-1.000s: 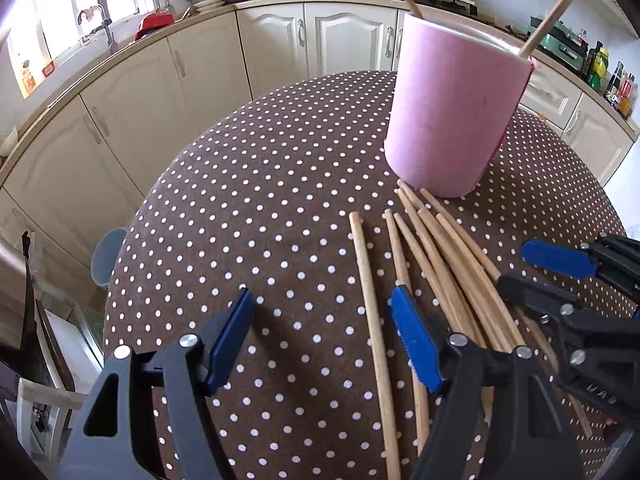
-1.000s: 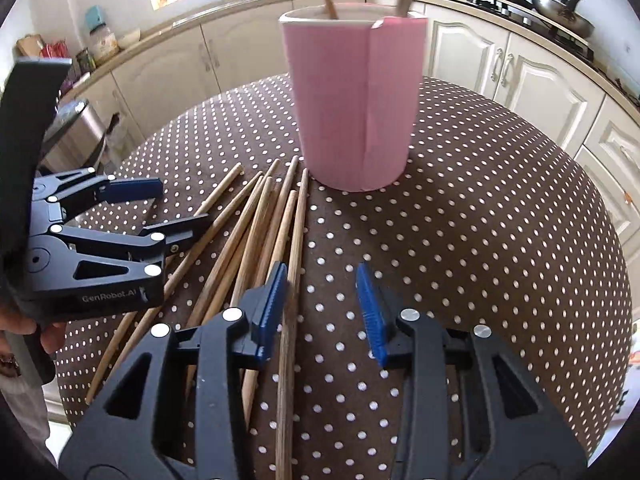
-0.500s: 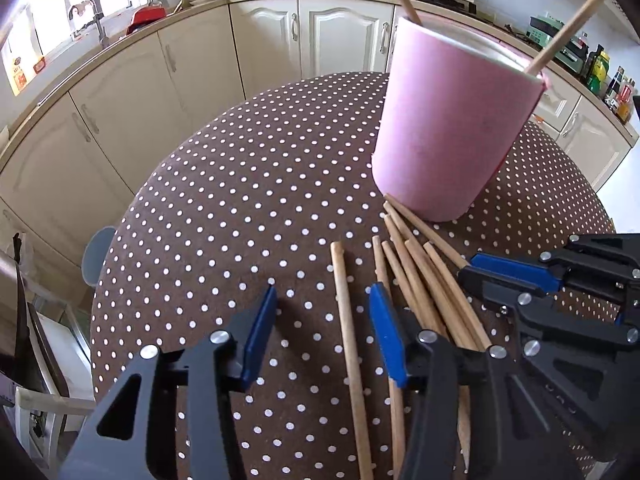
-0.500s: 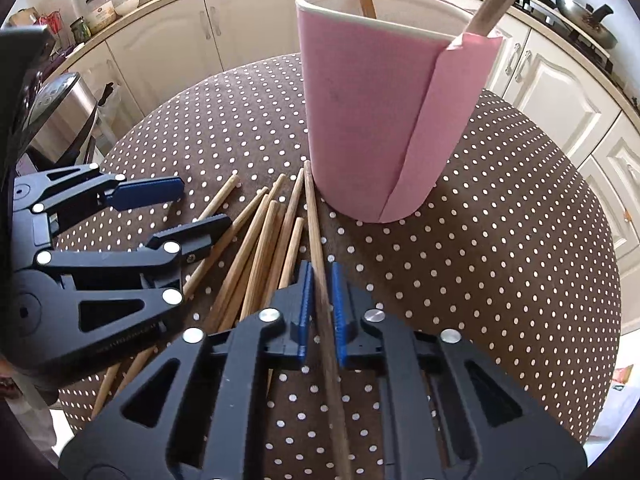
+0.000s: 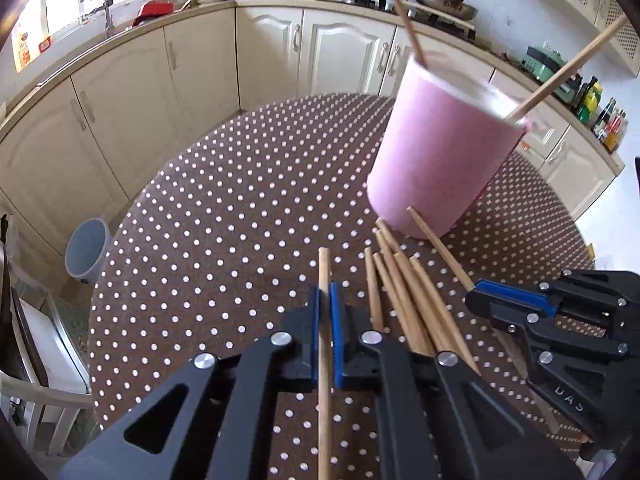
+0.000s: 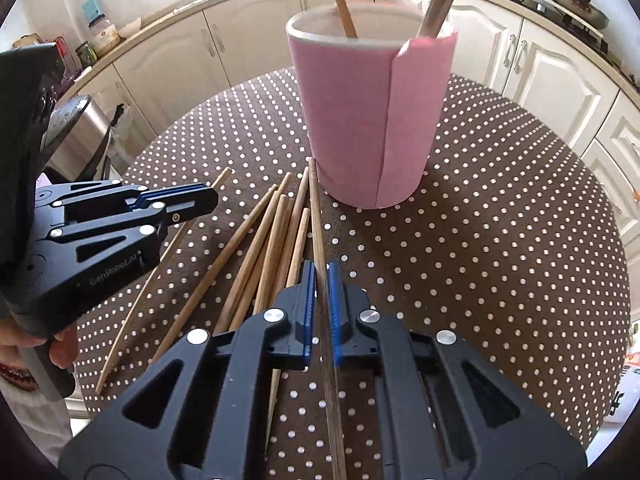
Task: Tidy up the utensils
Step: 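Lift the chopstick with the right tool and lower it into the cup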
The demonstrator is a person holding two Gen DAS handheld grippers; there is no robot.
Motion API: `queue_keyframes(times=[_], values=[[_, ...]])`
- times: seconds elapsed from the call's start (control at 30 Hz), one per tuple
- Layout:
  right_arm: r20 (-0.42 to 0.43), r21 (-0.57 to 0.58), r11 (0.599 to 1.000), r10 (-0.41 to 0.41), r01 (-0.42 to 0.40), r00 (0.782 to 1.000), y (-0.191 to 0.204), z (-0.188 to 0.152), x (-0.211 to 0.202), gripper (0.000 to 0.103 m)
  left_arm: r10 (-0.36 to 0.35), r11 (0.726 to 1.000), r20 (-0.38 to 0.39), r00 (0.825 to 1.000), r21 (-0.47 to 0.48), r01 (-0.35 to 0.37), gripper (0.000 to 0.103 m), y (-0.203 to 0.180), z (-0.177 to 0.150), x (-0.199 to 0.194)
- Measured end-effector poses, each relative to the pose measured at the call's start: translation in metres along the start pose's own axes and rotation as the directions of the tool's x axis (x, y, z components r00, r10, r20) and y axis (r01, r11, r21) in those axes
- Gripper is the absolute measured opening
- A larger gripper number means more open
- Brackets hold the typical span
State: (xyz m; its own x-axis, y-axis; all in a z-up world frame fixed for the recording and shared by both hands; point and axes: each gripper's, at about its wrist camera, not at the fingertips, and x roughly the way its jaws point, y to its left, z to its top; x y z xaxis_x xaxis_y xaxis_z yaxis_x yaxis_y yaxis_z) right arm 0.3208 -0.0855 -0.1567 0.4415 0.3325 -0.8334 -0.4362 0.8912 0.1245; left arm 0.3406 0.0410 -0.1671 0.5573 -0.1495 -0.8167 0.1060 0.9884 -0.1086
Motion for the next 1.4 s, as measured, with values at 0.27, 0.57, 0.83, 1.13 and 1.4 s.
queue_keyframes(times=[0.27,0.57,0.83,1.13,1.4], values=[[0.058,0.000,0.999,0.052,-0.052,0.997,-0.003,-0.011,-0.037,0.007,-0.021,1.000,0.080,0.997,0.015,0.020,0.006,-0.008,0.000,-0.047],[0.183,-0.016,0.996,0.091,-0.089,0.979,-0.005,-0.012,-0.100,0.007,-0.069,0.996,0.214,0.974,0.061,0.058,0.006,-0.030,0.004,-0.117],[0.317,-0.029,0.995,0.103,-0.099,0.943,0.007,-0.003,-0.153,0.007,-0.122,0.991,0.294,0.948,0.089,0.100,0.006,-0.043,0.004,-0.159],[0.416,-0.023,0.995,0.098,-0.098,0.904,0.006,0.010,-0.185,0.007,-0.165,0.985,0.375,0.912,0.118,0.129,0.006,-0.059,0.014,-0.194],[0.502,-0.014,0.997,0.076,-0.080,0.862,-0.001,0.028,-0.210,0.007,-0.154,0.988,0.462,0.873,0.090,0.127,0.006,-0.063,0.045,-0.207]])
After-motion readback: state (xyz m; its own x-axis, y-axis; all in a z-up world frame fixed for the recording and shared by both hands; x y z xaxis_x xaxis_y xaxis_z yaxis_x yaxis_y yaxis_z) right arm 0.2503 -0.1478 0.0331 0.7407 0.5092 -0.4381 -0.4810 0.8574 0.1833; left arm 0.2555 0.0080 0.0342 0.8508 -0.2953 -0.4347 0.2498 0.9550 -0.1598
